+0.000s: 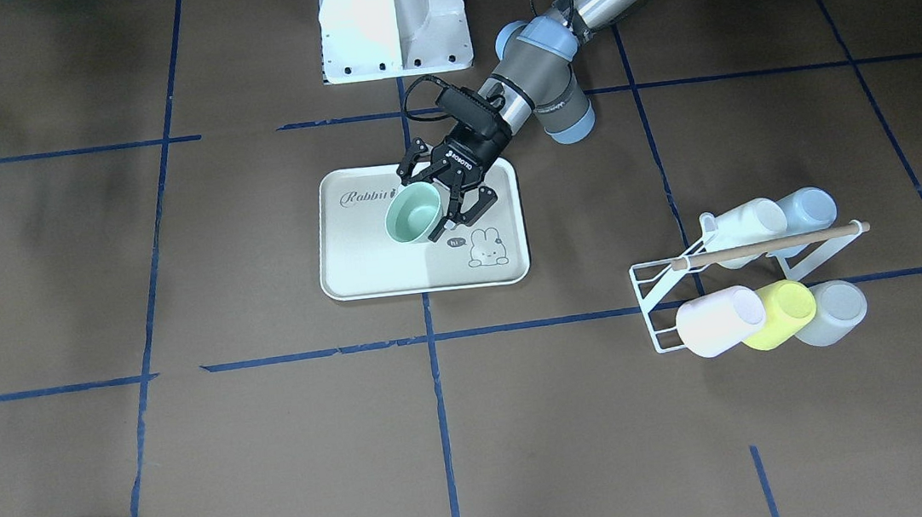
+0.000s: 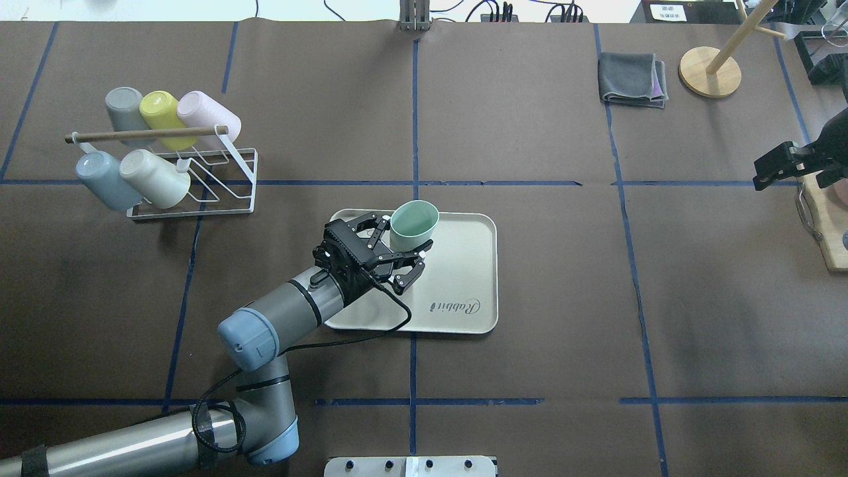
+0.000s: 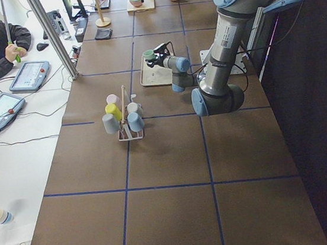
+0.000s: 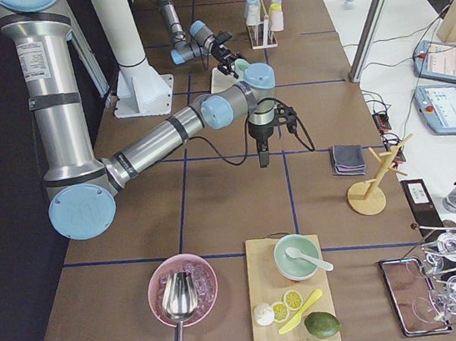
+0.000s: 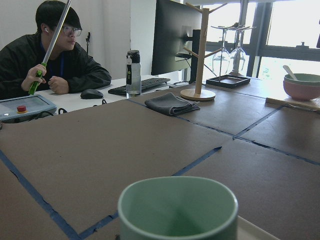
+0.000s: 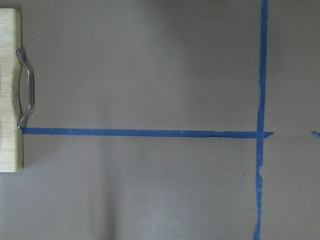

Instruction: Pick up and place green cup on tray

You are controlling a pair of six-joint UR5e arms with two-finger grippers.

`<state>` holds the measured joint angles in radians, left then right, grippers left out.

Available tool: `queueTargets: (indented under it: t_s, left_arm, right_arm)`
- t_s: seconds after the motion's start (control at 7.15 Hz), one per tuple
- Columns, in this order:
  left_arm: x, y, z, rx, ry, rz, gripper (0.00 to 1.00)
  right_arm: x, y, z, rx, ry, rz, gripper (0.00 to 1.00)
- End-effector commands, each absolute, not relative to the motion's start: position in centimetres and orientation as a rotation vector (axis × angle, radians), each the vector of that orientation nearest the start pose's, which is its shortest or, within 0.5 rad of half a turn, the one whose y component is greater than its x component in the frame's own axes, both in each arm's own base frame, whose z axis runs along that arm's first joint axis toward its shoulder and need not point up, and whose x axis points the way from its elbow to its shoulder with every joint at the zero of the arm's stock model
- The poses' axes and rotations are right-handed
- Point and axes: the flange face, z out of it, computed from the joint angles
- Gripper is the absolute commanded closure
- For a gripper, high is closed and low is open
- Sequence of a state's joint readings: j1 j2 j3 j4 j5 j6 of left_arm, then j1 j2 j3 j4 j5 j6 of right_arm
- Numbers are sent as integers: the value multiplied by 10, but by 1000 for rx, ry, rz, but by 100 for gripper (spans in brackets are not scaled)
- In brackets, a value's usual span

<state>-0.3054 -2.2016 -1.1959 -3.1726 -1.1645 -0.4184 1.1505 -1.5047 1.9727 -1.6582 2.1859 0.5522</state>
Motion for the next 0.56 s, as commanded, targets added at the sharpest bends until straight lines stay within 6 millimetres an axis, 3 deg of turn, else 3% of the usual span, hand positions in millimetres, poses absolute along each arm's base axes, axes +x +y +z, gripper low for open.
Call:
queueTargets:
  t_s: [0.0,0.14,0.42]
  left_arm:
    - [610,-376,286,1403,1127,238,18]
    - [608,-378,287,1401,1118,239,6]
    - [609,-378,285,1400,1120,239,1]
  right_arm:
    - [-135,-488,449,40,-708,11,0]
    - [-135,-488,450,38,-708,12,0]
    - [-135,-488,451,36,-706,13,0]
